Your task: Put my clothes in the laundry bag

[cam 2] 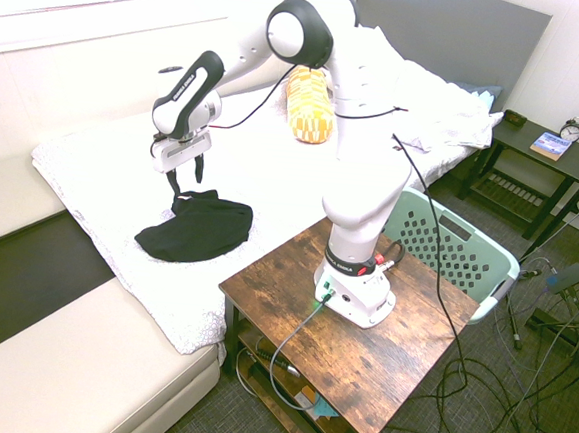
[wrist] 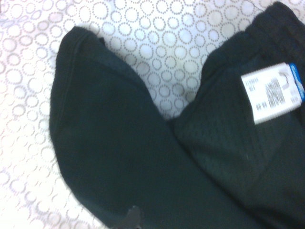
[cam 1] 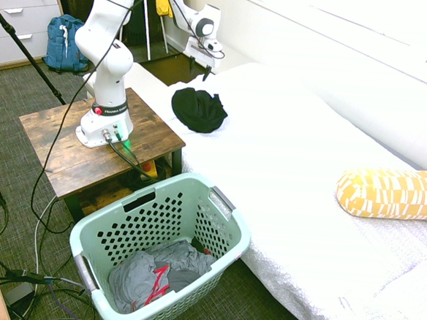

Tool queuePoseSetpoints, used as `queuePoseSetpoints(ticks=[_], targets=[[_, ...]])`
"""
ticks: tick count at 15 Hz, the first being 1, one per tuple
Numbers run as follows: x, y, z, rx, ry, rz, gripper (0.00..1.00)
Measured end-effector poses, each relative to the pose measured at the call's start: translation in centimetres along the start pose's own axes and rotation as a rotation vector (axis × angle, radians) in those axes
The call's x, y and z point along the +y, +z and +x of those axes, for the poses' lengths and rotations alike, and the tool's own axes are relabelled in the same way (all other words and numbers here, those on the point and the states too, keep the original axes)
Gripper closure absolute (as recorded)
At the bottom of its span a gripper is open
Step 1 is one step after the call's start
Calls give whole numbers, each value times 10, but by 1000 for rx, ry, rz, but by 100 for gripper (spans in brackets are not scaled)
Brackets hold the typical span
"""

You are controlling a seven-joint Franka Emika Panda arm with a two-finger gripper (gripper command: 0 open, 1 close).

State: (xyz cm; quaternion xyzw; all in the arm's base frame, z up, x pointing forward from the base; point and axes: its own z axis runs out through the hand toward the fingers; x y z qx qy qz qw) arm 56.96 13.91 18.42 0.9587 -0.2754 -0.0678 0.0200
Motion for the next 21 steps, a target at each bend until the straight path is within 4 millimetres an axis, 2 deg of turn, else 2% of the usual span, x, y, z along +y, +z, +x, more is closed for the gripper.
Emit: queuePoseSetpoints(ticks=[3, 6, 7, 13, 17, 21], targets=[[-26, 51, 30, -4, 23, -46, 0], [-33, 92, 42, -24, 45, -106, 0], [-34, 102, 42, -34, 54, -133, 100], [-30, 134, 27, -55, 96, -234, 100], [-40, 138, 22, -47, 101, -240, 100], [-42, 143, 22, -47, 113, -246, 100]])
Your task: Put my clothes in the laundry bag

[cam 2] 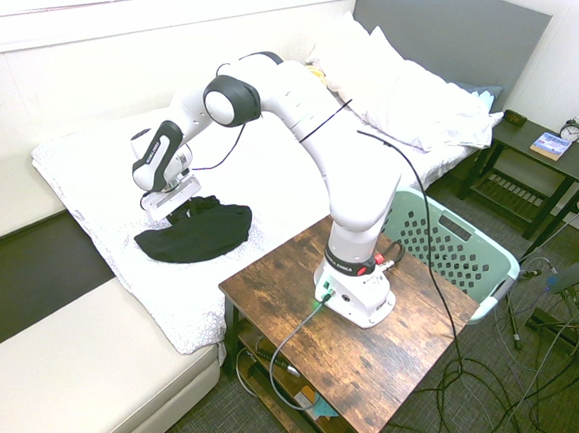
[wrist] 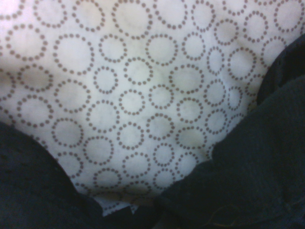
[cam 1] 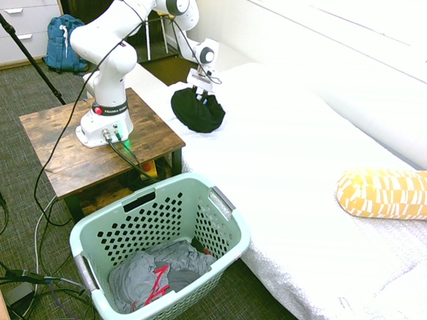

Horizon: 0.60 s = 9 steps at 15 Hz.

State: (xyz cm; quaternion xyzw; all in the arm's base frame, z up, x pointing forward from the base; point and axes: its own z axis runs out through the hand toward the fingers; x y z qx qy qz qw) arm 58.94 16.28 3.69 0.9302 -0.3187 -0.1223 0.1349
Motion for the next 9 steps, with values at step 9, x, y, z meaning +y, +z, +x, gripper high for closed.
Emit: queuePoseSetpoints(ticks=[9], targets=[[11, -6, -10, 5, 55, 20, 100]])
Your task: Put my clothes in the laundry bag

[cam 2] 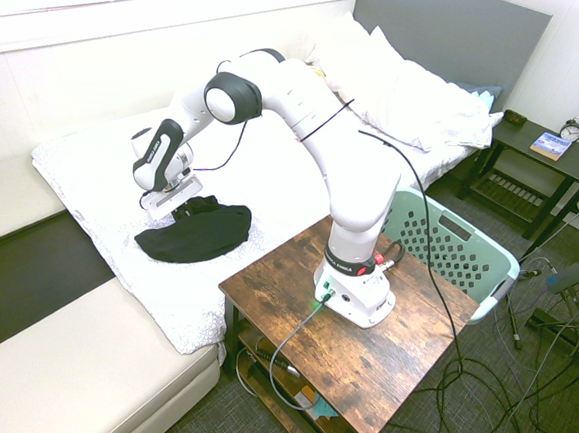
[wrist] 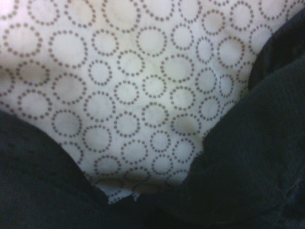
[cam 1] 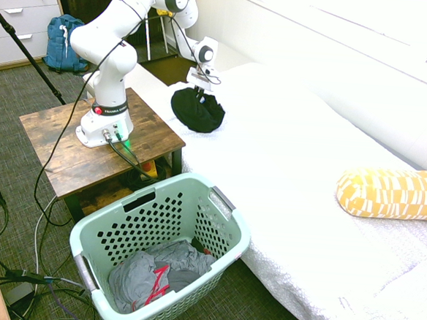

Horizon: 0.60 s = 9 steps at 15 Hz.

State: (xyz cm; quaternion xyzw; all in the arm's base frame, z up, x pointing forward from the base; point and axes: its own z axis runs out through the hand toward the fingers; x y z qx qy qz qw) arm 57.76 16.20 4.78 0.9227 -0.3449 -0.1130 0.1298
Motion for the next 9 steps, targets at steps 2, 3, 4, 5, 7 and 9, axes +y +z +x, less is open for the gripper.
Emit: queuePoseSetpoints(ticks=[2, 3, 4, 5, 7, 9], targets=[[10, 5, -6, -7, 8, 0, 100], [15, 5, -6, -8, 8, -6, 100], [19, 1, -5, -5, 9, -14, 100], [24, -7, -2, -9, 10, -29, 100], [42, -39, 7, -35, 0, -75, 100], [71, -93, 24, -46, -22, -104, 100]])
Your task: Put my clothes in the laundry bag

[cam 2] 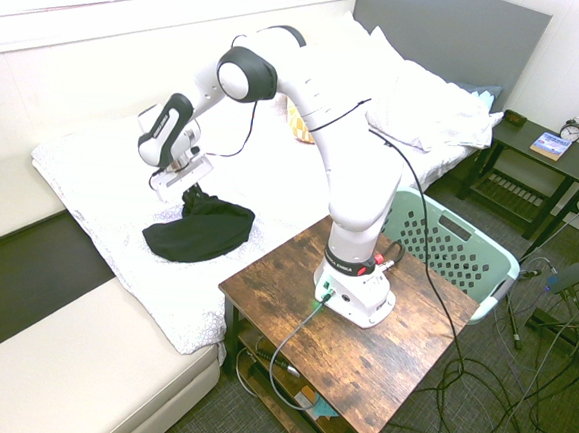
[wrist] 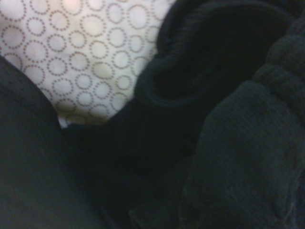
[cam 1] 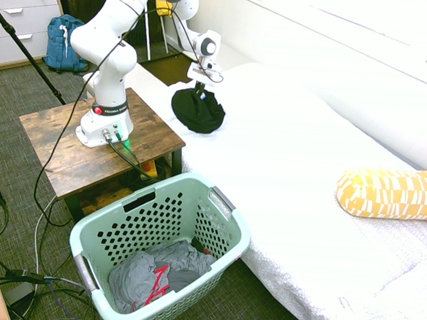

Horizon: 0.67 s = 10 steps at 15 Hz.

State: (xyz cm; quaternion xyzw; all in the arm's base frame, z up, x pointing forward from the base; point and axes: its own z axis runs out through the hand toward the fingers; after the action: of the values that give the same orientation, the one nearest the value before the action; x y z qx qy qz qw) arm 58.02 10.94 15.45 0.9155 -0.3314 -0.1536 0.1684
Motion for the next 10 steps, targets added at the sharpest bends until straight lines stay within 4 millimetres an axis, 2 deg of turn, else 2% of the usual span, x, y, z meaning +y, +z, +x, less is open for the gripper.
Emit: queuePoseSetpoints(ticks=[3, 4, 7, 10], targets=[[75, -98, 18, -6, -28, 4, 100], [101, -123, 20, -10, -40, -1, 100], [181, -178, 25, 5, -44, -52, 100], [269, -234, 38, 27, -2, -58, 100]])
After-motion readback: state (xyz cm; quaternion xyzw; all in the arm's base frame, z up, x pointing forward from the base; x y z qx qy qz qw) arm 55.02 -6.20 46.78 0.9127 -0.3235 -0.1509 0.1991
